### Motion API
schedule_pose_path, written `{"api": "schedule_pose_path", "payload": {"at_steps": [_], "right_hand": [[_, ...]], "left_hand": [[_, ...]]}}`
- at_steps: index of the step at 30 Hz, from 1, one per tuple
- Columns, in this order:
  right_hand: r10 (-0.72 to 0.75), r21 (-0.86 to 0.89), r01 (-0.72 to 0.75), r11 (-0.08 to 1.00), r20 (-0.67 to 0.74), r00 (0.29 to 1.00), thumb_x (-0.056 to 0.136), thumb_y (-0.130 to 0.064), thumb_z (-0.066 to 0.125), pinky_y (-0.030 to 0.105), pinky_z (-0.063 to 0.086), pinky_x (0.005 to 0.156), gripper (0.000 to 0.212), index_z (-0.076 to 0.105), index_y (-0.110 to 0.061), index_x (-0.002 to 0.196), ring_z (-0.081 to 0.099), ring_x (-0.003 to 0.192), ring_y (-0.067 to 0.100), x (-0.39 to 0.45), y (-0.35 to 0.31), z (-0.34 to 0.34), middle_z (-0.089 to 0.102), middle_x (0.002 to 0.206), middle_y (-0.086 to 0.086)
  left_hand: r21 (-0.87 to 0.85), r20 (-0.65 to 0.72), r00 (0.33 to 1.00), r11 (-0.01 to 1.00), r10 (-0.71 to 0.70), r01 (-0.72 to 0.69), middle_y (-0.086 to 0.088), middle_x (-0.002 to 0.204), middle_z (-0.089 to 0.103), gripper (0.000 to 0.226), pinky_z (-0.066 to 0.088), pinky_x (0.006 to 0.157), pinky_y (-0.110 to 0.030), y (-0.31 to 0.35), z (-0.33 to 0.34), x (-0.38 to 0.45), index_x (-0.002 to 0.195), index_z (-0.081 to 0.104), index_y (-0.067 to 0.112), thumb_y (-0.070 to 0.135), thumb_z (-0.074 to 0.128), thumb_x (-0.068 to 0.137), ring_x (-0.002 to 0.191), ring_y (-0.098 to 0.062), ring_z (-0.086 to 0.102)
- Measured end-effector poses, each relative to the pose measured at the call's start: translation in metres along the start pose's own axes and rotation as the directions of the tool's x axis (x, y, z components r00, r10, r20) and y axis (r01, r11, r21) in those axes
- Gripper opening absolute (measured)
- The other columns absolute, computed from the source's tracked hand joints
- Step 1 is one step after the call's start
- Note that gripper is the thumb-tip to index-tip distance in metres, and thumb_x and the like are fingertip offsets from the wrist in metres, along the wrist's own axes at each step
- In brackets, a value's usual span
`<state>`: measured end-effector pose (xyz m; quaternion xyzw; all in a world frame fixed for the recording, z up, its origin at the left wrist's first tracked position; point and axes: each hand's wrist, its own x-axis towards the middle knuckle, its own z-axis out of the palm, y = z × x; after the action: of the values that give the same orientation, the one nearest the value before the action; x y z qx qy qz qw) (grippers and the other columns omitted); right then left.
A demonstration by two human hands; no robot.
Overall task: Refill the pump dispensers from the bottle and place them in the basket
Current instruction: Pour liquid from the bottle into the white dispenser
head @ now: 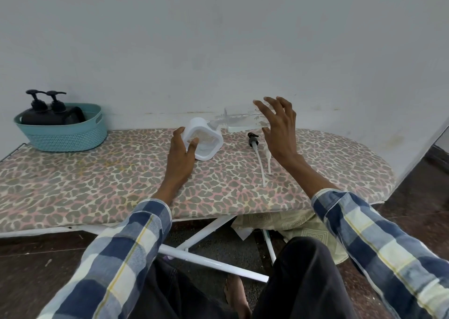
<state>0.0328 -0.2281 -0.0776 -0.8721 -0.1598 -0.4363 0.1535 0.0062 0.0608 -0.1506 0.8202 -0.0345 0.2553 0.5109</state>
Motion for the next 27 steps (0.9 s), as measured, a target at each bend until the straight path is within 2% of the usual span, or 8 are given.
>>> {"api": "schedule_pose_path", "payload": {"at_steps": [13, 27], "right_hand": [[-0.008, -0.006, 0.008, 1.000, 0.009, 1.000, 0.077, 0.014, 0.073, 0.047, 0.038, 0.112, 0.089, 0.051, -0.029, 0.153, 0.037, 0.147, 0.032, -0.0001, 0.0004, -0.0016, 0.050, 0.153, 0.002], [-0.016, -0.008, 0.016, 1.000, 0.017, 1.000, 0.078, 0.013, 0.075, 0.045, 0.036, 0.114, 0.091, 0.049, -0.030, 0.154, 0.034, 0.149, 0.030, 0.0019, 0.0009, -0.0019, 0.049, 0.155, 0.001]], "left_hand": [[-0.001, 0.002, 1.000, 1.000, 0.000, 0.000, -0.011, 0.148, 0.052, 0.050, 0.049, 0.101, -0.039, -0.0005, 0.0000, 0.0001, 0.154, 0.037, 0.018, 0.035, 0.055, 0.111, 0.127, -0.027, 0.055], [0.020, 0.000, 1.000, 1.000, -0.003, 0.003, -0.011, 0.148, 0.052, 0.052, 0.051, 0.105, -0.044, -0.0002, -0.0002, 0.0006, 0.155, 0.035, 0.018, 0.035, 0.055, 0.111, 0.126, -0.028, 0.056]]}}
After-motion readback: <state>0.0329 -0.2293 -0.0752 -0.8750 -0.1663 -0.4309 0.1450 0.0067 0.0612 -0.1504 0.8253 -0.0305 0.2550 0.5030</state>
